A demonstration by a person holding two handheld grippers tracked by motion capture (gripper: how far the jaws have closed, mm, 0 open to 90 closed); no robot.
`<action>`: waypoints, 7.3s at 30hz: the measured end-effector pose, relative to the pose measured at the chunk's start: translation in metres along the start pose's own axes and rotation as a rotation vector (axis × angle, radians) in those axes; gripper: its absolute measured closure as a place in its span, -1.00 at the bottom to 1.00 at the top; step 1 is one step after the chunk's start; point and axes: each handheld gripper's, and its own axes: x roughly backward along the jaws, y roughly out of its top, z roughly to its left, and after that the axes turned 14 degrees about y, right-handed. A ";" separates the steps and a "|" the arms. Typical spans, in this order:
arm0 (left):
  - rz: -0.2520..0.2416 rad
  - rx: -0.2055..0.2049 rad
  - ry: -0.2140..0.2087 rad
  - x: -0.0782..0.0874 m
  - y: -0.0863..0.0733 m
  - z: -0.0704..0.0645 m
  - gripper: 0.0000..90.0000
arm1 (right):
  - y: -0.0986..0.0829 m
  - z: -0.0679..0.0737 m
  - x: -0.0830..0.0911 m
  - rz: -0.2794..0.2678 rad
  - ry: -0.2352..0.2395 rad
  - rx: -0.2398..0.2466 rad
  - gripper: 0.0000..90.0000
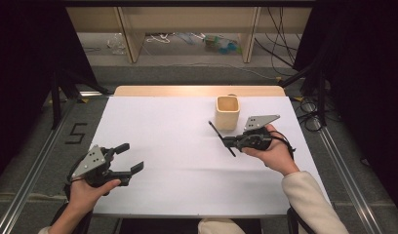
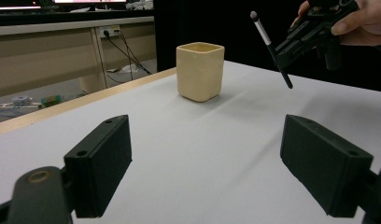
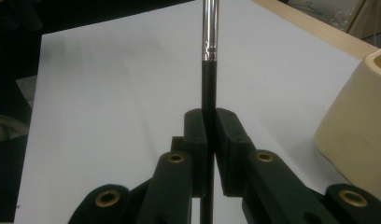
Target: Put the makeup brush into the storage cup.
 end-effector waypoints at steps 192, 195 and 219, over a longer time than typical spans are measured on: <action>-0.006 -0.001 0.001 -0.001 0.000 0.000 -0.64 | 0.031 -0.055 0.011 -0.471 -0.362 -0.135 0.87; -0.006 -0.001 0.001 -0.001 0.000 0.000 -0.64 | 0.032 -0.056 0.010 -0.472 -0.362 -0.137 0.87; -0.005 -0.005 0.000 -0.001 0.000 0.000 -0.64 | 0.033 -0.066 0.009 -0.475 -0.385 -0.148 0.87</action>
